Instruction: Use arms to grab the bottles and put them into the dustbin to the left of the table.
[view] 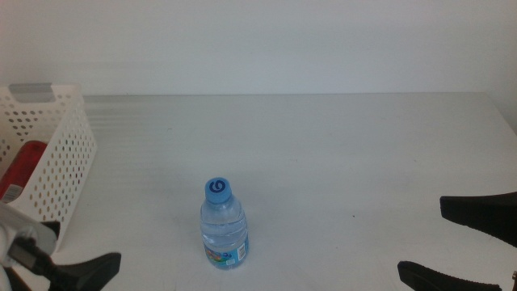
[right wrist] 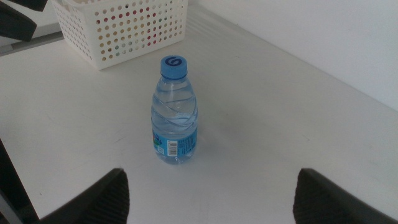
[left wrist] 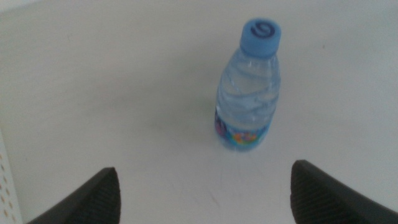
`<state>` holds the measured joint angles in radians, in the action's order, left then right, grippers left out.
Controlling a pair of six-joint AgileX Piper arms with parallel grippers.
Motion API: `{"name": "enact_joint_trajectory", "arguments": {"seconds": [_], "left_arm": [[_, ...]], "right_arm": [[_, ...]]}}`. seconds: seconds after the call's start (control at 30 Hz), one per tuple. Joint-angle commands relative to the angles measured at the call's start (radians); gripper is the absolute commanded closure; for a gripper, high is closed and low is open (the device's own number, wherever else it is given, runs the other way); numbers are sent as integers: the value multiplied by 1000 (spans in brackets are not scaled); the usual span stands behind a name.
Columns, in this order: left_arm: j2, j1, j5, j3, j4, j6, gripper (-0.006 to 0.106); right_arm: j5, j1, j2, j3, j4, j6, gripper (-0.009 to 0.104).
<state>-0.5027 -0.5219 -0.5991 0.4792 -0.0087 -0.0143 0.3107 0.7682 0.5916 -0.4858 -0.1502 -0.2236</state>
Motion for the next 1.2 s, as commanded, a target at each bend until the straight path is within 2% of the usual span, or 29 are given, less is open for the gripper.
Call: {"name": "enact_joint_trajectory", "arguments": {"seconds": [0.0,0.23,0.4,0.47,0.8,1.03,1.17], "left_arm": [[-3,-4,110,30,2,-12,10],[-3,-4,286,-19,-61,14,10],[-3,-22,525,-164,-215,121,10],[-3,-49,611,-220,-245,156,10],[-8,-223,1019,-463,-251,153,10],[-123,-223,1129,-465,-251,155,10],[-246,-223,1219,-465,-248,96,10]], "right_arm": [[-69,-3,-1,-24,0,-8,18],[-69,-3,-1,-24,0,-8,18],[-69,-3,-1,-24,0,-8,18],[-69,-3,-1,-24,0,-8,18],[-69,-3,-1,-24,0,-8,18],[-69,-3,-1,-24,0,-8,18],[-69,-3,-1,-24,0,-8,18]]}}
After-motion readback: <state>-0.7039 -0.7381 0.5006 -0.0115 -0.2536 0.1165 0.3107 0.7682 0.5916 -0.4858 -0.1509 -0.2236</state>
